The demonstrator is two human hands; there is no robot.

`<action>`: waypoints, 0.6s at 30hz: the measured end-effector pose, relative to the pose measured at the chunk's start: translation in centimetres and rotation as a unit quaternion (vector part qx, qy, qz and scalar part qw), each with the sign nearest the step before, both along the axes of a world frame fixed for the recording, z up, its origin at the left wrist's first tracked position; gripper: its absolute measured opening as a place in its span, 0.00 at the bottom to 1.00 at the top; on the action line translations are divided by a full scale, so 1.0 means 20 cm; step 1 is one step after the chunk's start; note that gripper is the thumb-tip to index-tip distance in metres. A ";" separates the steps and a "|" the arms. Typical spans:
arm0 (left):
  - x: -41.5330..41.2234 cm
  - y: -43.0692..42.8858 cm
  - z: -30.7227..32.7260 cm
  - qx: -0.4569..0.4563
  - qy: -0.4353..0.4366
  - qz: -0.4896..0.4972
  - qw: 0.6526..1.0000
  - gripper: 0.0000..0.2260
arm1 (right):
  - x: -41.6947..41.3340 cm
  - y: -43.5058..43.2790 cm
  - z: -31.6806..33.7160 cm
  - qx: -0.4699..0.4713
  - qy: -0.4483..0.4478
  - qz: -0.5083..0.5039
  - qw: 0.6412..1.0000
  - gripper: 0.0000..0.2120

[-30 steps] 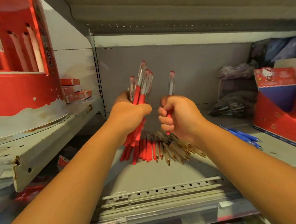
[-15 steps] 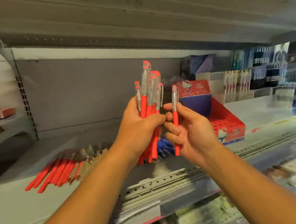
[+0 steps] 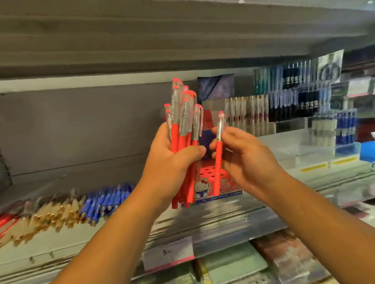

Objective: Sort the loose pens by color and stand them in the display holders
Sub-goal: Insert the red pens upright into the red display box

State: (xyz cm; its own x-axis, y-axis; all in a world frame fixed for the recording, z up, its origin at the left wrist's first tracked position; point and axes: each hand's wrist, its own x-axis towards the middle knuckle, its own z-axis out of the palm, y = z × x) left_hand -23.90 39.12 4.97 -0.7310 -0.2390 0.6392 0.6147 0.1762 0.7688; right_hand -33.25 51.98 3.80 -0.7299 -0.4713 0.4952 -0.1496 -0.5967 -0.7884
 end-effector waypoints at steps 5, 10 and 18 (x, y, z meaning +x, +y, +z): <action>-0.15 -0.07 0.11 -0.009 -0.004 0.048 0.999 0.14 | -0.22 -0.04 0.07 0.068 0.075 -0.037 0.994 0.04; -0.34 -0.26 0.19 0.001 -0.013 0.096 0.995 0.10 | -0.43 -0.23 0.17 0.105 0.174 -0.095 0.974 0.14; -0.66 -0.54 0.14 0.069 -0.007 0.200 0.977 0.12 | -0.74 -0.58 0.19 0.163 0.242 -0.115 0.949 0.25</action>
State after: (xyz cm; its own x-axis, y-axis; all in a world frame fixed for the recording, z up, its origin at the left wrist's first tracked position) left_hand -37.16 28.31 7.74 -0.5696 -0.5912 0.5709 0.5070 0.2939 0.8103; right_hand -48.02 40.42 7.63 -0.5556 -0.5139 0.6536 -0.6384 -0.2399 -0.7313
